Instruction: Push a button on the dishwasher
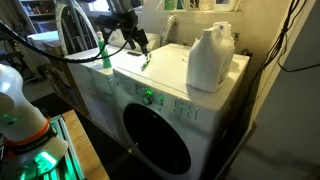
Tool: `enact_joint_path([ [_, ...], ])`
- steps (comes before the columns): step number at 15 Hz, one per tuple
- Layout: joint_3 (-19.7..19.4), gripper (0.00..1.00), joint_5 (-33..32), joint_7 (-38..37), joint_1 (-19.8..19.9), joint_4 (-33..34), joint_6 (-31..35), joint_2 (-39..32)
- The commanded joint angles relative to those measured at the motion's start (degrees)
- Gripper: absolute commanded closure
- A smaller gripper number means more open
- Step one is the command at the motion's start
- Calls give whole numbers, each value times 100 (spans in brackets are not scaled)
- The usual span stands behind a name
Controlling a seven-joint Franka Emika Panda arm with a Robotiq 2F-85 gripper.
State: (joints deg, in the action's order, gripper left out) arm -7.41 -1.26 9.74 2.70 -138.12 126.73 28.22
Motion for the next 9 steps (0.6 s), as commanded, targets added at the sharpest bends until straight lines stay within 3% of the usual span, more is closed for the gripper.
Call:
enact_joint_path([
  [1,23,0,15,10,24,8,-10,-3],
  [9,-160,0,-19,350,81,-605,138,33],
])
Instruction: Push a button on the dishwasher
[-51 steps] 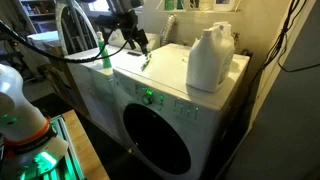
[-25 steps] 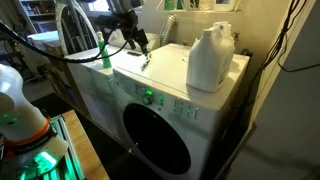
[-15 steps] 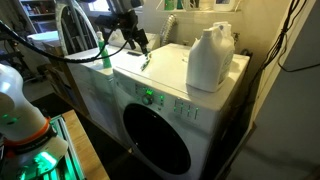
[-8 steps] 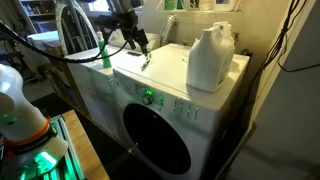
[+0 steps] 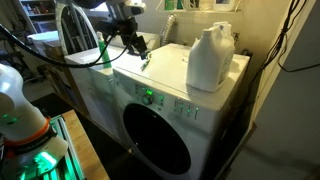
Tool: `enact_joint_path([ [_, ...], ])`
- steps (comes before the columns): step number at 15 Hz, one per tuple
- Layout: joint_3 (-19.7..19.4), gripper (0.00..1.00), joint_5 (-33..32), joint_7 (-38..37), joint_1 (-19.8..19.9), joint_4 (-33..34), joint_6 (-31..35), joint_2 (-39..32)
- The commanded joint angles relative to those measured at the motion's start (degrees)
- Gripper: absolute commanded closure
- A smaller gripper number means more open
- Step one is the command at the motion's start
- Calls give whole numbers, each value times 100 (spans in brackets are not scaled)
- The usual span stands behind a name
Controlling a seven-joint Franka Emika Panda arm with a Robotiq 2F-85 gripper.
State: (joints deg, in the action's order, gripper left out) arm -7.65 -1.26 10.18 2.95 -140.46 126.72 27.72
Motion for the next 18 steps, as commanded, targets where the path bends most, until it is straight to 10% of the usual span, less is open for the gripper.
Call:
enact_joint_path([
  [1,-178,0,-78,456,74,-492,196,79],
  [8,-532,1,-117,1167,252,-1010,366,-11],
  [9,-590,25,-85,1263,255,-1080,463,-32],
  [18,-988,86,102,1819,250,-1393,1427,-605],
])
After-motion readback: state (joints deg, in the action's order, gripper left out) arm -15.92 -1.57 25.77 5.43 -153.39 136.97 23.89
